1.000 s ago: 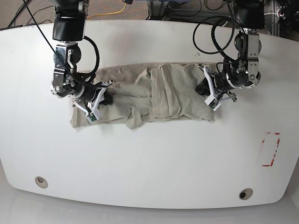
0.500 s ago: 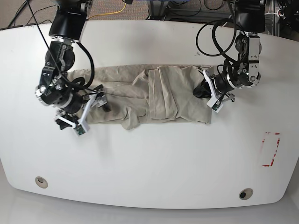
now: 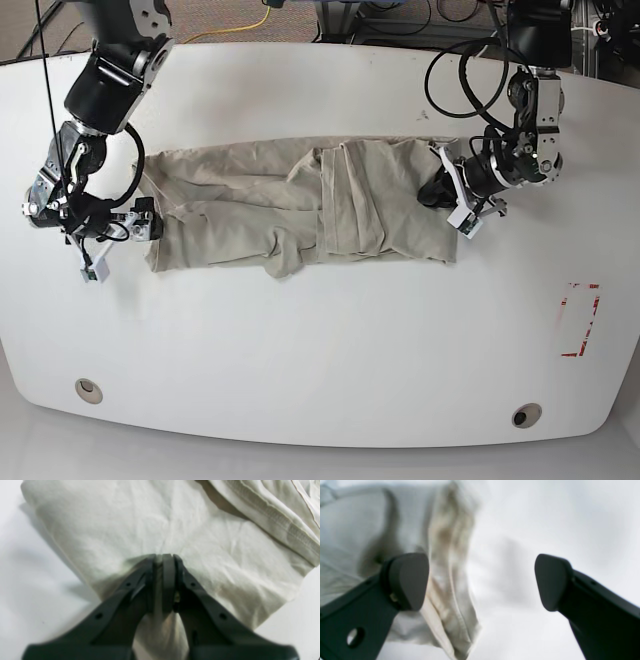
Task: Layout the t-shirt on the table in an organized manner, then fold the t-shirt properly
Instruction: 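Release the right gripper and regrasp the strip end beside it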
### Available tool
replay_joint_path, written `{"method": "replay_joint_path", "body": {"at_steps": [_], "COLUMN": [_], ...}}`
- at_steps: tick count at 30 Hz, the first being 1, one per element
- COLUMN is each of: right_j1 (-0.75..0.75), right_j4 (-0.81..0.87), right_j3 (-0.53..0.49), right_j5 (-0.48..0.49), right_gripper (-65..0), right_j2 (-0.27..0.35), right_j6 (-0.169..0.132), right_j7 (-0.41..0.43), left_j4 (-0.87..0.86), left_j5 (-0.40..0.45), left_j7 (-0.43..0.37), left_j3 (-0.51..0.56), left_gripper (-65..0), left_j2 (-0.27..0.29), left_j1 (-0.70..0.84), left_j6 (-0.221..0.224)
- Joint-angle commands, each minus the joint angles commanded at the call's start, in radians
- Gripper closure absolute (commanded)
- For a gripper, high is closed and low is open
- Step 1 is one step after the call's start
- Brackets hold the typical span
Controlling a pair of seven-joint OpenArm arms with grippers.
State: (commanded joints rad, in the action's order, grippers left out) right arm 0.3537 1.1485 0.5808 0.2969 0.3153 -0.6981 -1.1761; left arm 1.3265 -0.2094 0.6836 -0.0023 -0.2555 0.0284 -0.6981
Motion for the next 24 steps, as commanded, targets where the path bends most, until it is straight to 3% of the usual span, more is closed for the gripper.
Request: {"method": "replay_joint_path", "body": {"at_steps": [6,12,15,24], "right_j1": [-0.011,-0.064,-0.066,-0.063], "right_j4": [-0.025,-0.023,-0.023,-0.025], "right_j3": [-0.023,-0.066,-0.068,-0.069], "right_j5": [0.005,0.133,0.150,0.209], "right_gripper": [-65.0,-65.0,-65.0,-65.0], "right_j2": [-0.008,-0.025,-0.025,0.018], "right_j6": [0.000,0.000,0.000,0.000], "right_j7": [-0.005,-0.005,-0.005,-0.020], "left_j4": [0.000,0.000,0.000,-0.002], "left_j5": [0.000,0.000,0.000,0.000], "left_j7": [0.000,0.000,0.000,0.000], "left_j3": [0.000,0.000,0.000,0.000], "left_gripper": [-3.8,-3.8,-3.8,-3.8], "left_j2": [0.000,0.000,0.000,0.000], "left_j1": [0.011,0.015,0.015,0.015], "left_j6": [0.000,0.000,0.000,0.000]}}
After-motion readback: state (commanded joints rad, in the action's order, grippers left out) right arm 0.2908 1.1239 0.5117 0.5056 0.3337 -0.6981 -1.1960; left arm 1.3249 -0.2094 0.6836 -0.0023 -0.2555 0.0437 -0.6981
